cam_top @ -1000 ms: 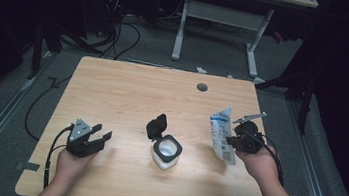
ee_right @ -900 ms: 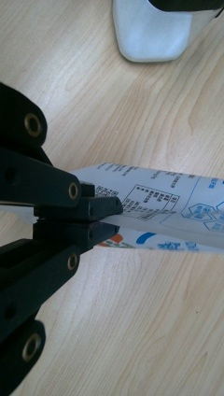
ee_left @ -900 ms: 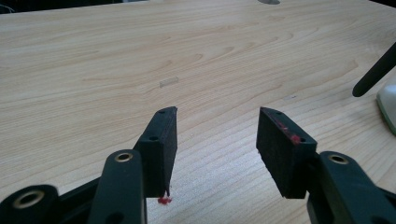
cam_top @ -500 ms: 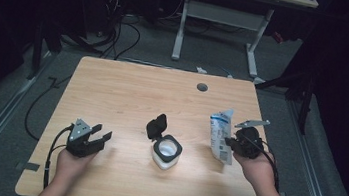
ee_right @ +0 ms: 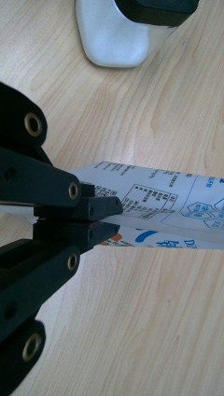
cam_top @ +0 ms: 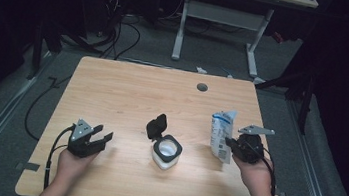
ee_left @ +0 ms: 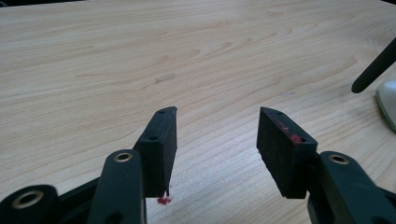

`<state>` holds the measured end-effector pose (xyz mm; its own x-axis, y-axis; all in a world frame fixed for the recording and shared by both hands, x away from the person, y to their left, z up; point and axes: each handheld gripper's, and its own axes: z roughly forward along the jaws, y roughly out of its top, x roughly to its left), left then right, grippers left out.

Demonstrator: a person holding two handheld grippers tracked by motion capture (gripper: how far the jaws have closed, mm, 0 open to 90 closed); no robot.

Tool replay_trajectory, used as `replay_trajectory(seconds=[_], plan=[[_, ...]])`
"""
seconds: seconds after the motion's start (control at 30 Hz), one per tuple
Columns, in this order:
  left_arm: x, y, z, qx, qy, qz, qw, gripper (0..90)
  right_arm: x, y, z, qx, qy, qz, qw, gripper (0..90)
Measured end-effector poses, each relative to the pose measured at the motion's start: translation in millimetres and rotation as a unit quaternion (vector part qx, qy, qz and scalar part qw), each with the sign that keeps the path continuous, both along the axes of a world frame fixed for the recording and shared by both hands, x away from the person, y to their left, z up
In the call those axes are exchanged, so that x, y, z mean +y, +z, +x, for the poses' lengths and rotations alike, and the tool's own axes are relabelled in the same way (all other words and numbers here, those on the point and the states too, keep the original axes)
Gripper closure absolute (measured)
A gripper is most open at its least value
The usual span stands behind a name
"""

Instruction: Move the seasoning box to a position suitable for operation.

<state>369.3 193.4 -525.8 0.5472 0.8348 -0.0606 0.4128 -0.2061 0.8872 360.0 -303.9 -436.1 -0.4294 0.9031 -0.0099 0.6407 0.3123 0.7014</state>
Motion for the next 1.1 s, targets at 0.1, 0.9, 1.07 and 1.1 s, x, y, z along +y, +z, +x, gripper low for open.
replay_trajectory(seconds=[0.1,0.9,1.07,1.1], plan=[[0.2,-0.1,0.1,0.000,0.003,0.002,1.0000,48.1,0.0,-3.0,-2.7,-0.017,0.002,0.008,0.9998,89.3],[3.4,2.2,-6.0,0.016,0.024,-0.005,0.9996,48.1,1.0,-28.9,-15.5,-0.114,-0.018,0.070,0.9908,89.3],[6.3,0.8,-9.7,0.025,0.047,-0.003,0.9986,46.9,3.6,-26.5,-15.1,-0.132,-0.016,0.064,0.9891,89.3],[8.0,0.7,-10.2,0.028,0.052,-0.008,0.9983,46.5,4.4,-26.1,-16.5,-0.135,-0.014,0.061,0.9889,89.3]])
